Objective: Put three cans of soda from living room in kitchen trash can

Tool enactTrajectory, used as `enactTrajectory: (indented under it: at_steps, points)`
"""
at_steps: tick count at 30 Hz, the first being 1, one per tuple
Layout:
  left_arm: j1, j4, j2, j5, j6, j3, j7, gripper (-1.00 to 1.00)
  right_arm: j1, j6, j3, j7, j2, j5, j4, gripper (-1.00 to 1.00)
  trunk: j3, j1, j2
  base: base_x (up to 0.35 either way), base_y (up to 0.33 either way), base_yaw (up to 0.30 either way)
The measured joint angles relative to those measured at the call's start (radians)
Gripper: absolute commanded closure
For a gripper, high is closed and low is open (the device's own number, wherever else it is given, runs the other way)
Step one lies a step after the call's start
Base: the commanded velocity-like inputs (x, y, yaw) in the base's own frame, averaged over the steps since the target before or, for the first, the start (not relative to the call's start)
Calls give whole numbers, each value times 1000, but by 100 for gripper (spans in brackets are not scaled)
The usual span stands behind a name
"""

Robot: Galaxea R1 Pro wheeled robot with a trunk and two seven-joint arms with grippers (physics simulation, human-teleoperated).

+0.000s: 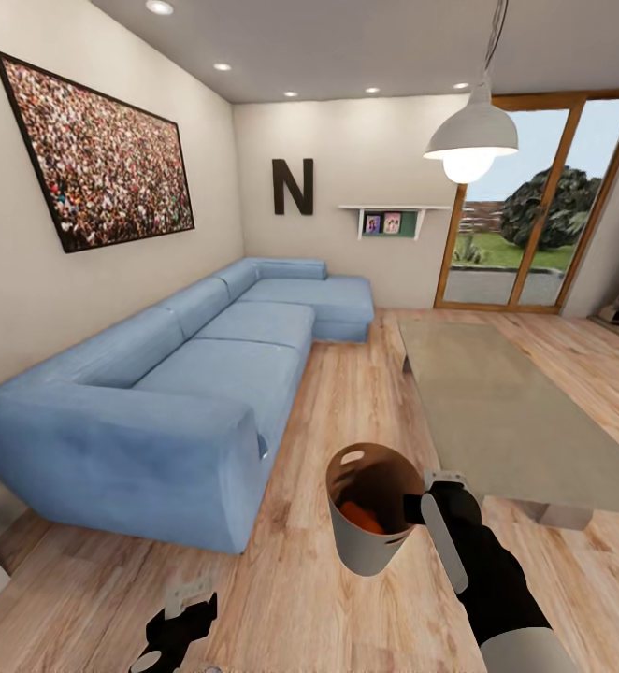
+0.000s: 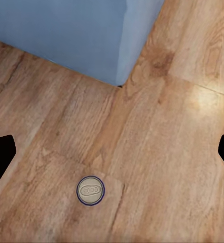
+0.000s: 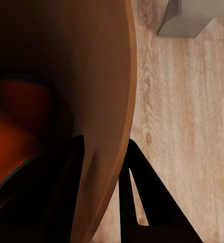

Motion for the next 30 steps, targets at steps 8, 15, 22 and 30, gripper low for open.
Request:
enactTrajectory:
  at_steps: [8, 15, 22, 30]
  points:
    - [0, 0, 0, 0, 0, 0, 0, -100, 0, -1, 0, 0, 1, -2, -1, 100, -33, 31, -56, 0, 0, 0]
    - [0, 0, 0, 0, 0, 0, -1, -100, 0, -1, 0, 1, 0, -4, -2, 100, -66, 58, -105, 0, 0, 0]
    - [0, 0, 0, 0, 0, 0, -1, -100, 0, -1, 1, 2, 1, -4, -3, 100, -99, 84, -154, 0, 0, 0]
    - [0, -1, 0, 0, 0, -1, -1, -100, 0, -1, 1, 2, 0, -3, -3, 100, -137, 115, -210, 0, 0, 0]
